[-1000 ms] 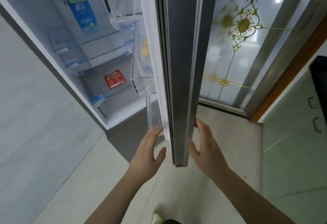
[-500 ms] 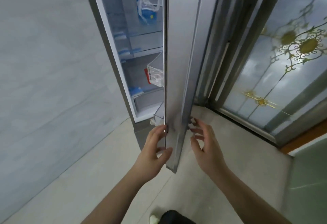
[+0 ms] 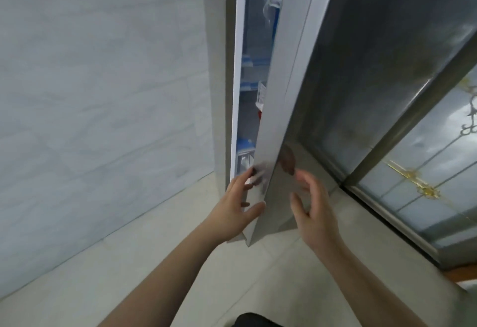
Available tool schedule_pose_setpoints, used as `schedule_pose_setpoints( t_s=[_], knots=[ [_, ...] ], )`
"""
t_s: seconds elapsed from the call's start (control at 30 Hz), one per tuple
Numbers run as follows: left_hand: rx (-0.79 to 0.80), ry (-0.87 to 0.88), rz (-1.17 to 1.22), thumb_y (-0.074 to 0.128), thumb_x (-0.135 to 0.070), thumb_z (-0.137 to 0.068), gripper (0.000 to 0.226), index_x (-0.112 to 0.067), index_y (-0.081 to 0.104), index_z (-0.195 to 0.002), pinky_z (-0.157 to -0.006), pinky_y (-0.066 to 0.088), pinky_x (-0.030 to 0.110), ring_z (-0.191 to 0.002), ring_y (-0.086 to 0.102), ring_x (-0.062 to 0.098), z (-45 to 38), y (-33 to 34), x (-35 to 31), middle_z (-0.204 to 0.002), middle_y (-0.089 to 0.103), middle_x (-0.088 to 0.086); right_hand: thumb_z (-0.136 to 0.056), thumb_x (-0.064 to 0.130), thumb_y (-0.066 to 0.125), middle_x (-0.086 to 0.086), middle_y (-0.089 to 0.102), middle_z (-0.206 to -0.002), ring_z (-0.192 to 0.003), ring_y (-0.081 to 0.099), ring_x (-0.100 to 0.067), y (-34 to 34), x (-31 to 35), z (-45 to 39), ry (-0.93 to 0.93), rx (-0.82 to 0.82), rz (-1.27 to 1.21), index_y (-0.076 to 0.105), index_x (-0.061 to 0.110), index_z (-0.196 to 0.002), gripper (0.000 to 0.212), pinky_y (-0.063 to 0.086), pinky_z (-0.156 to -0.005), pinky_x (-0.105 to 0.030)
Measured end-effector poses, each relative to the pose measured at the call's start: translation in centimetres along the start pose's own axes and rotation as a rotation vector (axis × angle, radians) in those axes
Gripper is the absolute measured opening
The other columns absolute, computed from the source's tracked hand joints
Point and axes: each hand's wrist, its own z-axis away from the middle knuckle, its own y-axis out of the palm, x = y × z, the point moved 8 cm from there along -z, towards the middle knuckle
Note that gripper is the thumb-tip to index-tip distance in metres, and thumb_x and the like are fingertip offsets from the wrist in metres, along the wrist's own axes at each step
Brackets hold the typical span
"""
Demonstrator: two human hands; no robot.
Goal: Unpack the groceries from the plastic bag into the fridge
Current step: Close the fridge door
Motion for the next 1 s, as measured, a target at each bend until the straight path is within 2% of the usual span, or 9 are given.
schedule_pose_setpoints(
  t_s=[0.1,0.2,0.27,0.33,0.47,0.67,0.8,0.9,1.0],
  knots=[
    [-0.066,0.055,-0.036,0.061,-0.027,-0.094,0.073,-0.036,0.016,-0.151,-0.103,0.045,0.024,-0.135,0.041,0.011,-0.2,-1.3,-1.0,-0.155,0.028,-0.009,-0.091,0.012,0.059,-0.002,0.046,-0.131,-0.121,0.050,-0.014,-1.3,1.7,-2.0,-0.193,-0.138,0.113,0.045,0.011,-0.136,0.046,0.051,-0.095,-0.036],
    [-0.306,0.228,-0.347,0.066,-0.035,-0.089,0.086,-0.038,0.007,-0.151,-0.097,0.034,0.003,-0.136,0.036,0.009,0.2,-2.9,-3.7,-0.158,0.021,-0.003,-0.090,0.018,0.061,-0.020,0.033,-0.140,-0.128,0.044,-0.030,-2.4,2.5,-3.7,-0.389,-0.249,0.254,0.036,0.007,-0.140,0.058,0.046,-0.102,-0.041],
    [-0.478,0.380,-0.588,0.066,-0.039,-0.086,0.089,-0.030,0.009,-0.154,-0.110,0.024,0.016,-0.143,0.025,0.014,0.5,-3.1,-5.8,-0.160,0.019,0.006,-0.092,0.022,0.057,-0.019,0.026,-0.142,-0.130,0.039,-0.033,-3.2,2.6,-4.9,-0.457,-0.296,0.298,0.029,0.010,-0.143,0.059,0.045,-0.104,-0.044],
    [-0.545,0.523,-0.759,0.064,-0.040,-0.088,0.087,-0.025,0.009,-0.154,-0.118,0.018,0.031,-0.149,0.018,0.023,0.6,-2.4,-7.2,-0.160,0.018,0.009,-0.093,0.023,0.054,-0.017,0.025,-0.142,-0.131,0.036,-0.036,-3.8,2.6,-5.8,-0.497,-0.317,0.324,0.024,0.013,-0.144,0.060,0.044,-0.105,-0.047],
    [-0.581,0.678,-0.953,0.049,-0.038,-0.098,0.069,-0.021,0.012,-0.154,-0.119,0.018,0.040,-0.151,0.007,0.025,0.2,-0.8,-8.1,-0.159,0.010,0.007,-0.091,0.023,0.060,-0.017,0.028,-0.140,-0.130,0.037,-0.039,-4.4,2.0,-7.3,-0.586,-0.302,0.373,0.030,0.009,-0.143,0.062,0.042,-0.105,-0.049],
    [-0.755,0.544,-1.091,0.065,-0.035,-0.094,0.084,-0.020,0.012,-0.156,-0.116,0.029,0.048,-0.150,0.016,0.027,-1.4,-0.4,-7.1,-0.164,0.007,0.006,-0.092,0.033,0.060,-0.019,0.032,-0.140,-0.135,0.033,-0.034,-4.4,0.9,-9.4,-0.697,-0.244,0.415,0.038,0.009,-0.139,0.057,0.028,-0.115,-0.039],
    [-0.792,0.446,-1.048,0.064,-0.030,-0.093,0.085,-0.014,0.009,-0.156,-0.113,0.033,0.047,-0.146,0.023,0.032,-3.0,-0.6,-6.5,-0.158,0.013,0.017,-0.090,0.024,0.064,-0.017,0.024,-0.149,-0.146,0.017,-0.027,-2.6,-0.1,-10.8,-0.720,-0.147,0.435,0.032,0.014,-0.146,0.065,0.033,-0.112,-0.051],
    [-0.777,0.337,-0.942,0.069,-0.018,-0.088,0.085,-0.009,0.014,-0.153,-0.095,0.050,0.043,-0.132,0.045,0.038,-4.7,-1.5,-6.4,-0.158,0.016,0.021,-0.090,0.020,0.062,-0.014,0.019,-0.155,-0.147,0.015,-0.028,-1.6,-0.1,-12.2,-0.727,-0.089,0.426,0.031,0.015,-0.147,0.065,0.025,-0.116,-0.049],
    [-0.773,0.239,-0.874,0.072,-0.015,-0.084,0.086,-0.006,0.019,-0.152,-0.078,0.056,0.034,-0.124,0.056,0.037,-6.5,-2.9,-6.6,-0.159,0.017,0.021,-0.090,0.021,0.061,-0.012,0.016,-0.158,-0.148,0.013,-0.028,-0.4,0.1,-14.0,-0.710,-0.023,0.433,0.031,0.016,-0.148,0.066,0.016,-0.119,-0.045]
  ],
)
